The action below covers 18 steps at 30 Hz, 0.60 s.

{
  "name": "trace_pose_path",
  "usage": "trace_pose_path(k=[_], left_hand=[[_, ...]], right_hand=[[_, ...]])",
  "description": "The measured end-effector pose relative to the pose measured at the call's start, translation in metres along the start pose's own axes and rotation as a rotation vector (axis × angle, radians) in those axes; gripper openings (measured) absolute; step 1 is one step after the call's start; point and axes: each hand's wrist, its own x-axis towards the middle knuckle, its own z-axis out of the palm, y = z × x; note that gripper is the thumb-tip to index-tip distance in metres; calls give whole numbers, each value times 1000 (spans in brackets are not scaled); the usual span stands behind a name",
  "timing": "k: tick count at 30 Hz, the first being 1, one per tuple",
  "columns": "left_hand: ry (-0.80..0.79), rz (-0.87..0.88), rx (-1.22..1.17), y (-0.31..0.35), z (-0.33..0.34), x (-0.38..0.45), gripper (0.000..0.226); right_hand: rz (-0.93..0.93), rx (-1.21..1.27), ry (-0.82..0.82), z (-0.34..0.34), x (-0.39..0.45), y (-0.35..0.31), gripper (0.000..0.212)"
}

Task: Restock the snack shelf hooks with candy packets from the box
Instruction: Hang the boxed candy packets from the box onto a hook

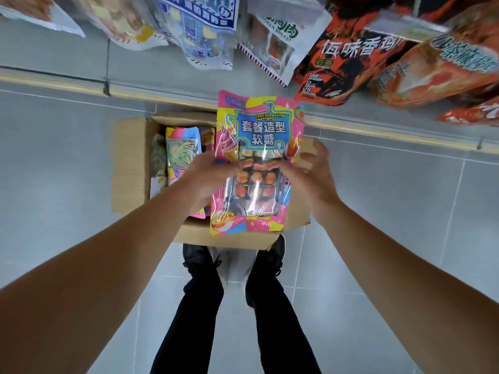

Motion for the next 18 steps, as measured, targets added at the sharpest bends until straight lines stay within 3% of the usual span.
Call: trace_pose_path(k=[3, 5, 8, 12, 16, 18], left_hand=[[-70, -26, -183, 18, -10, -35, 11], [-89, -27, -234, 30, -16, -57, 30], [-116, 7, -280, 53, -27, -101, 64], [-135, 68, -293, 89, -37, -166, 49], [-50, 138, -252, 135, -46, -232, 68], [-47, 175, -225, 160, -52, -269, 62]], right_hand=[[44, 182, -103, 2, -28, -20, 32], [16, 181, -98, -1, -51, -33, 16], [-19, 197, -106, -10, -92, -61, 10], [-37, 198, -94, -27, -149, -108, 14], [-108, 218, -83, -47, -206, -156, 22], [-150, 220, -66, -59, -241, -182, 24]])
